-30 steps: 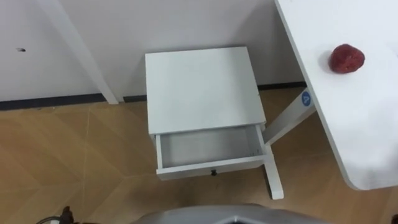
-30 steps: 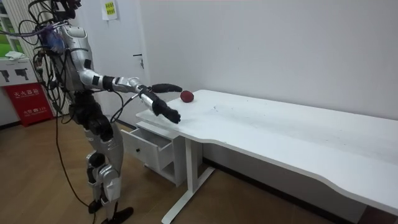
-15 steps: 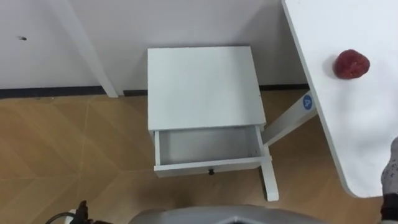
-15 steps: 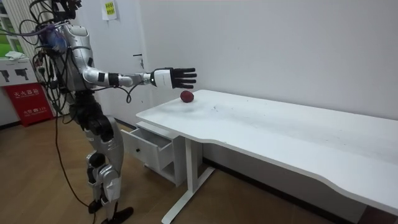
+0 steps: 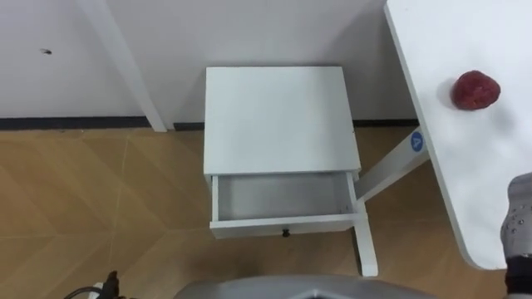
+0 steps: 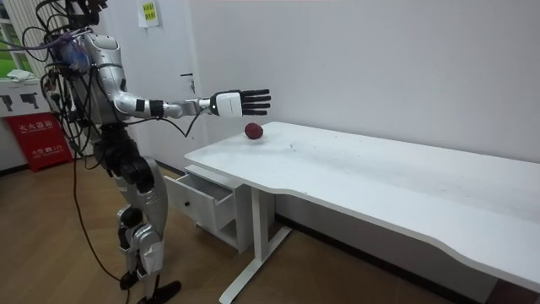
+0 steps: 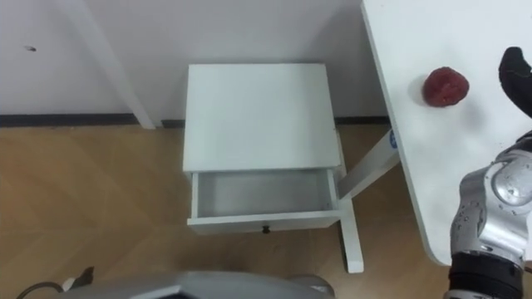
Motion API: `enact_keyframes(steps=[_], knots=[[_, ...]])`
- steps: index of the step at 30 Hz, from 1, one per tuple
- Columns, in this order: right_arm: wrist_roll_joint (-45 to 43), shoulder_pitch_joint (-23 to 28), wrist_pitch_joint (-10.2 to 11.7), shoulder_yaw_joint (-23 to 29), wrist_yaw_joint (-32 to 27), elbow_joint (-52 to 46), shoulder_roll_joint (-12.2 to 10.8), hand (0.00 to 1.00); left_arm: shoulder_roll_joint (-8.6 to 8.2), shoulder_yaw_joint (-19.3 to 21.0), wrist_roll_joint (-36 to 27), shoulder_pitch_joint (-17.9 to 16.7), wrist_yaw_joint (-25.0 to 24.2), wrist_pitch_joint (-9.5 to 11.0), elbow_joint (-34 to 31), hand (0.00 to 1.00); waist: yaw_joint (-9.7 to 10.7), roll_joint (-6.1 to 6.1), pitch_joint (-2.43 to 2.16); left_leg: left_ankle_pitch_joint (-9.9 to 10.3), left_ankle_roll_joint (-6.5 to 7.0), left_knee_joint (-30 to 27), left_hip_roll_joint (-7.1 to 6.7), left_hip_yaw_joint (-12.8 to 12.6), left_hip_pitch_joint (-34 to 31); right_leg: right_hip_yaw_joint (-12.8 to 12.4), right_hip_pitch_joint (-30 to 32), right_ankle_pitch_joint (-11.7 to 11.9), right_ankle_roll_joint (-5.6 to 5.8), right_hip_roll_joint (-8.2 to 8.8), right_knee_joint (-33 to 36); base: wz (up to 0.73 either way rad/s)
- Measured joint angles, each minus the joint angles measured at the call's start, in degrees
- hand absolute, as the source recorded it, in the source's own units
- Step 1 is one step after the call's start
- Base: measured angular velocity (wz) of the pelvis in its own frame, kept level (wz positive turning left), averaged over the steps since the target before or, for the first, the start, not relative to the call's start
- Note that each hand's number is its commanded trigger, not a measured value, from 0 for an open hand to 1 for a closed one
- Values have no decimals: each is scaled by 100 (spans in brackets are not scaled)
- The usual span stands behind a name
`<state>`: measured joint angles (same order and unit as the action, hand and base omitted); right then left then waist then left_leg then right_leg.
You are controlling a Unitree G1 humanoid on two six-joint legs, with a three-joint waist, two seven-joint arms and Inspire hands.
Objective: Put apple and close drawer
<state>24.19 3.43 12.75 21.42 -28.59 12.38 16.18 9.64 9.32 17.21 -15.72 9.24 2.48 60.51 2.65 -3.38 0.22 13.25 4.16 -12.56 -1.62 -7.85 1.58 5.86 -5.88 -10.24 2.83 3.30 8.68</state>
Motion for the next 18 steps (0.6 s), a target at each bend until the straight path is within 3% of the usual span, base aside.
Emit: enact_keyframes(steps=[4,8,14,18], knots=[[-1,-4,-73,2,158,30,26,0,1,0,-21,-10,0,-2,-3,0,12,-1,0,0,0,-6,-1,1,-1,79,-6,0,0,8,3,0],[-161,-76,-242,3,406,305,339,0,2,1,-26,-11,1,-2,-26,0,19,-20,8,0,0,6,-6,8,1,87,-14,0,0,11,7,0],[-407,-217,-412,1,786,589,532,0,46,2,-24,-32,3,-4,-24,0,19,-135,44,-2,-3,25,1,6,1,211,-9,0,0,11,9,0],[-405,-344,-475,-7,1086,836,644,0,57,1,-19,-91,1,-43,-16,0,-9,-202,19,-1,-2,28,-1,5,-1,213,-3,0,-1,13,10,0]])
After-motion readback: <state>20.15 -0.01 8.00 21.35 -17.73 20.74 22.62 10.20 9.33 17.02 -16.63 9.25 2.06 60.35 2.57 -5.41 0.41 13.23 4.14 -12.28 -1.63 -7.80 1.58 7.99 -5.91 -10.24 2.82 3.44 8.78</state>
